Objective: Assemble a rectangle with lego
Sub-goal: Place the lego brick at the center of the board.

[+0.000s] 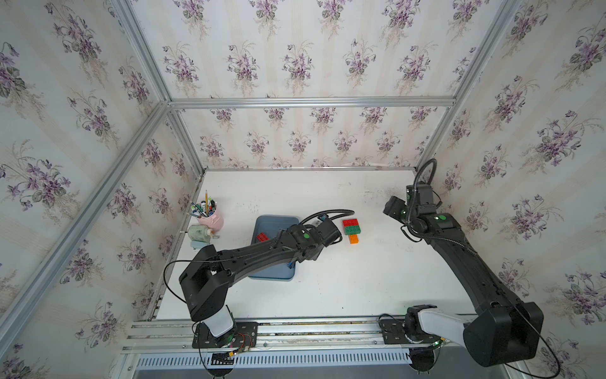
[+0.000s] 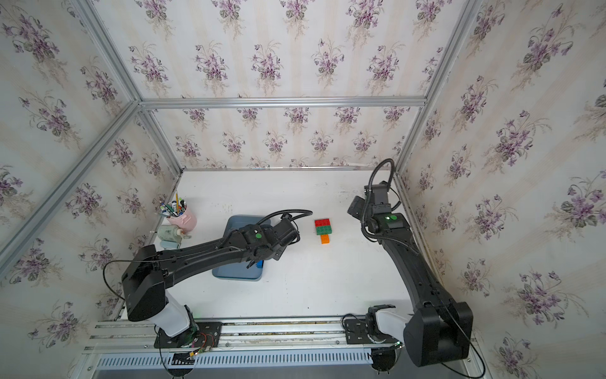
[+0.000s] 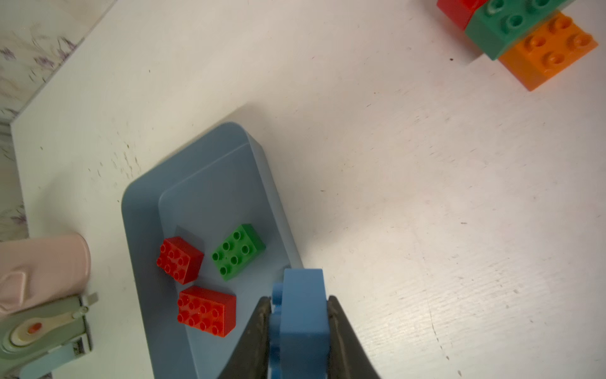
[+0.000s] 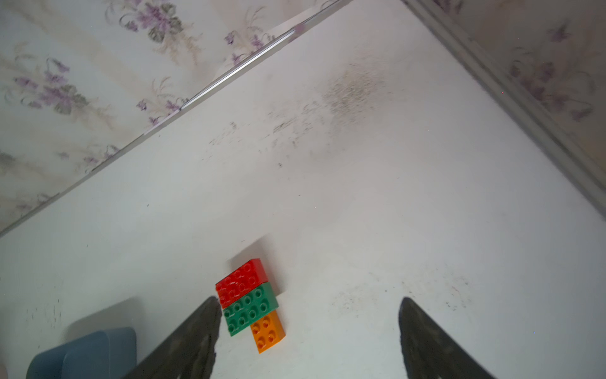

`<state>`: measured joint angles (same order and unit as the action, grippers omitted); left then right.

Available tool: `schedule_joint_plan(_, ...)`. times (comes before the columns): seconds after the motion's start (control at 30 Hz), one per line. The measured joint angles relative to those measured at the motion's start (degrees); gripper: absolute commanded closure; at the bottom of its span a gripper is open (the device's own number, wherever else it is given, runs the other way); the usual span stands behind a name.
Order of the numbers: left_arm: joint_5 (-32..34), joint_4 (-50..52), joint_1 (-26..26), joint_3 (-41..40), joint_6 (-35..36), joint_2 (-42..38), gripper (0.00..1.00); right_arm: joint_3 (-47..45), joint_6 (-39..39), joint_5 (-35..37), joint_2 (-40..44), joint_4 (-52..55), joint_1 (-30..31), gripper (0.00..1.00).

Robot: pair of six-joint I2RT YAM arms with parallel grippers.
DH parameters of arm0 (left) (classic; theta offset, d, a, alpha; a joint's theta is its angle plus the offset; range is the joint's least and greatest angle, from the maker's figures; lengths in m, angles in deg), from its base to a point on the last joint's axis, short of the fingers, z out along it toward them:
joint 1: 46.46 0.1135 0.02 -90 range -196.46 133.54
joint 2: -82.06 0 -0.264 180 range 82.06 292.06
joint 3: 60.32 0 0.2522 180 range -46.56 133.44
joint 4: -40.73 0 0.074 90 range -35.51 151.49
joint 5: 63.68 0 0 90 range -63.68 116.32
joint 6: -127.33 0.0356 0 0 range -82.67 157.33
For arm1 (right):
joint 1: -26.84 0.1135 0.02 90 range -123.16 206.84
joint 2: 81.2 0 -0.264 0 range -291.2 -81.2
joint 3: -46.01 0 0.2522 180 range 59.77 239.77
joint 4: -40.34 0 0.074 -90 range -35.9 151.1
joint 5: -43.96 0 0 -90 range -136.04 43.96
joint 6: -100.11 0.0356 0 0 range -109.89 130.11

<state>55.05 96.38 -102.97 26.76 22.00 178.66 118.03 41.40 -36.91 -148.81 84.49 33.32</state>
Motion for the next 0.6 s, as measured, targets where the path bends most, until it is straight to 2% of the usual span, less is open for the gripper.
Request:
schedule_joint_plan(0.23, 4.61, -9.16, -5.31, 2.58, 4.37, 10.67, 0.78, -2.03, 3.02, 1.2, 3.63, 1.07, -3.34, 0.15)
schedule_joint_plan(0.43, 8.07, -13.66, -5.88, 6.45, 3.89, 18.69, 0.77, -2.03, 3.43, 1.27, 4.68, 1.66, -3.54, 0.15)
schedule_joint_plan(0.6, 10.21, -13.68, -5.97, 7.32, 2.64, 21.22, 0.74, -2.14, 3.43, 1.27, 5.03, 1.84, -3.56, 0.15)
